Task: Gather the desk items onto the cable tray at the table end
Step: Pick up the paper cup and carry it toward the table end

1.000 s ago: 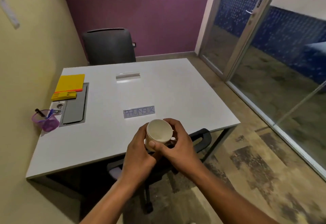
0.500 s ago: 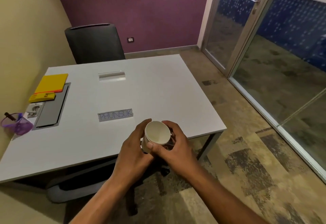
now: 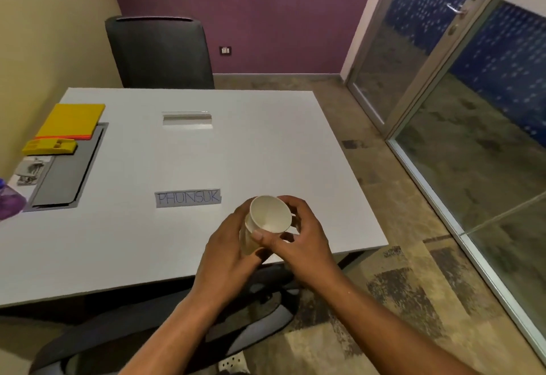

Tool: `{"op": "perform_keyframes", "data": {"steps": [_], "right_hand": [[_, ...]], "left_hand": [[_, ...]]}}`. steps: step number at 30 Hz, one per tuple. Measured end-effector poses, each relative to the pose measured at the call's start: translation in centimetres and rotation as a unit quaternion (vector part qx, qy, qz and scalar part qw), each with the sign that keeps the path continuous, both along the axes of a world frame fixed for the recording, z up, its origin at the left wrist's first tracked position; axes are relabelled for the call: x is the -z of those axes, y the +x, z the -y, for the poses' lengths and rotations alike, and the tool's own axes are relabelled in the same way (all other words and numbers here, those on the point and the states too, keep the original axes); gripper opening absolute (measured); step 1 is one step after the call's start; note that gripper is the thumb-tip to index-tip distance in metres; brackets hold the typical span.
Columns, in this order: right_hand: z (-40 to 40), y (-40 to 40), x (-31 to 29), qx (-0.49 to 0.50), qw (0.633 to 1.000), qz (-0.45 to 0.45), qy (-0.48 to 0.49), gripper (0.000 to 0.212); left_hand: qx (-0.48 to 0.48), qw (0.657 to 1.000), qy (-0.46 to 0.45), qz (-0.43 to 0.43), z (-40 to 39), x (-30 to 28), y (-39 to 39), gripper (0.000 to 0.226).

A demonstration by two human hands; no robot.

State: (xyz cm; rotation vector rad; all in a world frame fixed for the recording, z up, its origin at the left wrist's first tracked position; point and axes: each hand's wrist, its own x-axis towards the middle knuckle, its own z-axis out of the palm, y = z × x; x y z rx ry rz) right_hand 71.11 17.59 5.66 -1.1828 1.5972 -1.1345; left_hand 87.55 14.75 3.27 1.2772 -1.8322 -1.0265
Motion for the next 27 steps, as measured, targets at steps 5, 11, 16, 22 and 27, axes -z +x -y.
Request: {"op": "perform_keyframes", "data": {"steps": [5,11,16,22,27], "right_hand": [[3.3,0.4,1.1,-0.024,0.999,-0.013,0.021,0.059],[6.3,0.1,2.2,-0.041,0.998,0.028,0.032,0.057],[10.4,-0.1,2.7,-0.056,0.993,0.09,0.054,0.062],[16.0,-1.3,5.6,-0.086,0.98,0.157,0.088,0.047],[21.0,-3.9,10.7,-0.123,0.986,0.069,0.086,0.058]], "left_hand": [[-0.003,1.0,0.014,0.003,2.0,0.7,0.6,0.07],[-0.061,0.997,0.048,0.022,2.6,2.7,0.9,0.077],[-0.132,0.986,0.091,0.04,3.0,4.9,1.0,0.088],[-0.246,0.957,0.151,0.04,4.5,6.2,-1.3,0.079],[-0.297,0.941,0.158,0.047,4.8,6.0,-4.1,0.081]]}}
